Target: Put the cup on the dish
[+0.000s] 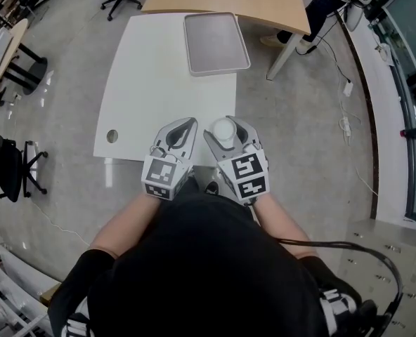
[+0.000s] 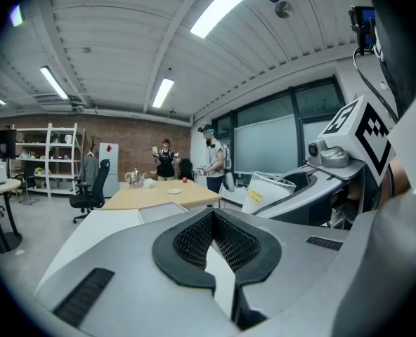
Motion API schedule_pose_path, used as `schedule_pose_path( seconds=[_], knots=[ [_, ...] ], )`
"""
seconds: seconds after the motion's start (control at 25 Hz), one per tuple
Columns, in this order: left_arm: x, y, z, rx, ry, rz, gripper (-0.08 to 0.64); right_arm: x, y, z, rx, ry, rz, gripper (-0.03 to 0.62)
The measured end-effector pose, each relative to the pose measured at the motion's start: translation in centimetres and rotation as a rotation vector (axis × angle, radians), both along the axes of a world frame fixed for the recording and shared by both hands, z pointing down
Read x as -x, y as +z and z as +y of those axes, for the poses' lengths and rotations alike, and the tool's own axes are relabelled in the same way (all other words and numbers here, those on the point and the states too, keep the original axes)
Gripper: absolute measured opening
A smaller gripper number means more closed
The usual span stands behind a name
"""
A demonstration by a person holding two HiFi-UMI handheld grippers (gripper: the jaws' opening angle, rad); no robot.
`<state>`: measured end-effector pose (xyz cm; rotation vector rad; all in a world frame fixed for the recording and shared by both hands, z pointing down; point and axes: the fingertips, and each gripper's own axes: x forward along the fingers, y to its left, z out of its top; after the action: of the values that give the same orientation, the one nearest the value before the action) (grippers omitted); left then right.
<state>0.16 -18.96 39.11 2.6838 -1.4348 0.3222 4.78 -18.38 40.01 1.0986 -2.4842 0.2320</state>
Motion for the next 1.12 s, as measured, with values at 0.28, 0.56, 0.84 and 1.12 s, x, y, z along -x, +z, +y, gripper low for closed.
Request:
schedule_pose_path(
  seconds=[0.28, 0.56, 0.84, 1.12],
  knots=[
    [1.2, 0.4, -2.0, 0.015, 0.025, 0.012, 0.000, 1.1, 0.3, -2.0, 0.013, 0.032, 0.008, 0.252],
    [3.0, -1.1, -6.4, -0.009, 0.049, 0.032, 0.000, 2.5, -0.5, -5.7, 0.004, 0.063, 0.008, 0.252],
    [5.4, -1.5, -11.3, -0.014, 0.073, 0.046, 0.000, 5.2, -1.6, -10.1, -0.014, 0.075, 0.018, 0.252],
    [6.3, -1.1, -15.0, -0.013, 0.107, 0.063, 0.000, 6.7, -1.7, -13.6, -0.016, 0.102, 0.022, 0.252]
  ],
)
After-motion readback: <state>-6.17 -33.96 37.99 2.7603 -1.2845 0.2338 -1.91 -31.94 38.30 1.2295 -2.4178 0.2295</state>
